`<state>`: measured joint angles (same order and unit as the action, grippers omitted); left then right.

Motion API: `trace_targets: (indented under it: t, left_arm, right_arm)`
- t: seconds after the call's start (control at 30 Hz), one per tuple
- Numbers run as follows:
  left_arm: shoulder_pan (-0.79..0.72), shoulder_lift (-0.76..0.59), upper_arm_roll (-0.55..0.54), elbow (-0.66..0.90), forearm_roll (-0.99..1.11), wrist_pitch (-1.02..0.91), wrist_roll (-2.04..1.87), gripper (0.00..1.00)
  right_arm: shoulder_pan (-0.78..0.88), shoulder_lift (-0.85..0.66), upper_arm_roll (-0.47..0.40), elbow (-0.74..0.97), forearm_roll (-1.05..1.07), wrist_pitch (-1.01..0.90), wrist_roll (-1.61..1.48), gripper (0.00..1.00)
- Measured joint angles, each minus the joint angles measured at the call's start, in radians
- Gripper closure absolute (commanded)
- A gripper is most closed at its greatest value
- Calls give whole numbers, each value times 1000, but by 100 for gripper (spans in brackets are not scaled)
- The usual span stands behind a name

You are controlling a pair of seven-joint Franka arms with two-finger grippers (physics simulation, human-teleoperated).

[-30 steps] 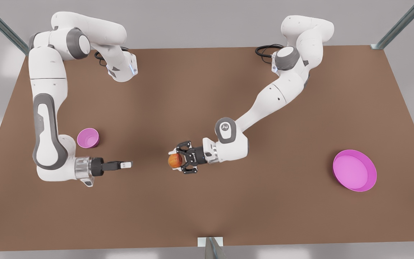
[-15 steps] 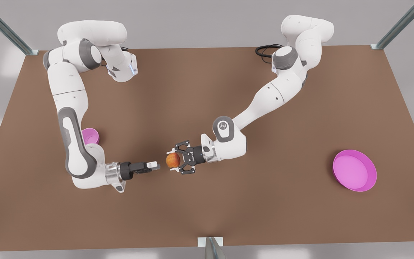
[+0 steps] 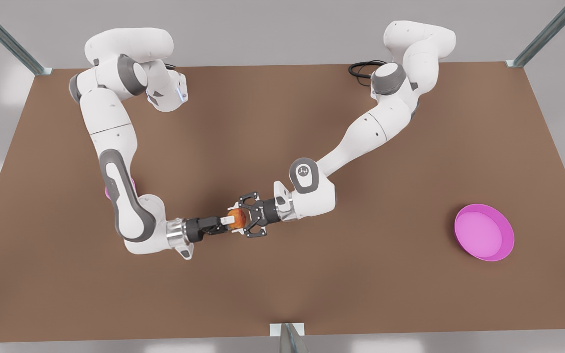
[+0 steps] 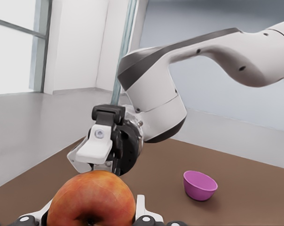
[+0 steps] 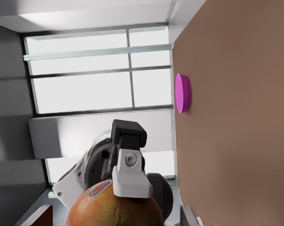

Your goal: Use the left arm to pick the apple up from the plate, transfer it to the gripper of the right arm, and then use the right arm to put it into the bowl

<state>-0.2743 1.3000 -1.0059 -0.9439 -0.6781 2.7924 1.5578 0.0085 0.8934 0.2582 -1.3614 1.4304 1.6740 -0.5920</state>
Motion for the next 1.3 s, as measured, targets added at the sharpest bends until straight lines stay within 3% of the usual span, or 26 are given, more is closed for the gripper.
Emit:
trace_targets:
  t: [0.13, 0.3, 0.33, 0.4, 0.43, 0.47, 0.93, 1.17, 1.3]
  left_arm:
    - [0, 0, 0, 0, 0, 3, 18, 29]
    - [-1, 0, 0, 0, 0, 6, 36, 29]
    - [-2, 0, 0, 0, 0, 6, 39, 29]
    - [-4, 0, 1, 0, 0, 7, 44, 29]
    - [-4, -1, 2, 0, 0, 7, 47, 10]
    - [-4, -2, 2, 0, 0, 6, 48, 0]
    - [47, -21, 5, -59, -1, 15, 60, 0]
    - [227, -128, -22, -349, -2, 38, 61, 0]
    - [573, -528, 32, -817, 3, 18, 36, 0]
  right_arm:
    - [19, -1, 1, -26, 6, 5, -22, 4]
    - [22, -6, 2, -34, 9, 6, -44, 39]
    - [22, -7, 2, -34, 10, 6, -48, 41]
    - [22, -7, 2, -34, 11, 6, -55, 41]
    - [22, -7, 2, -34, 11, 6, -58, 41]
    - [22, -8, 2, -34, 11, 6, -61, 42]
    - [3, -10, -8, -11, 9, 7, -88, 42]
    - [-91, -36, -64, -16, -111, 1, -95, 42]
    - [-201, -89, -61, -28, -340, -36, -100, 42]
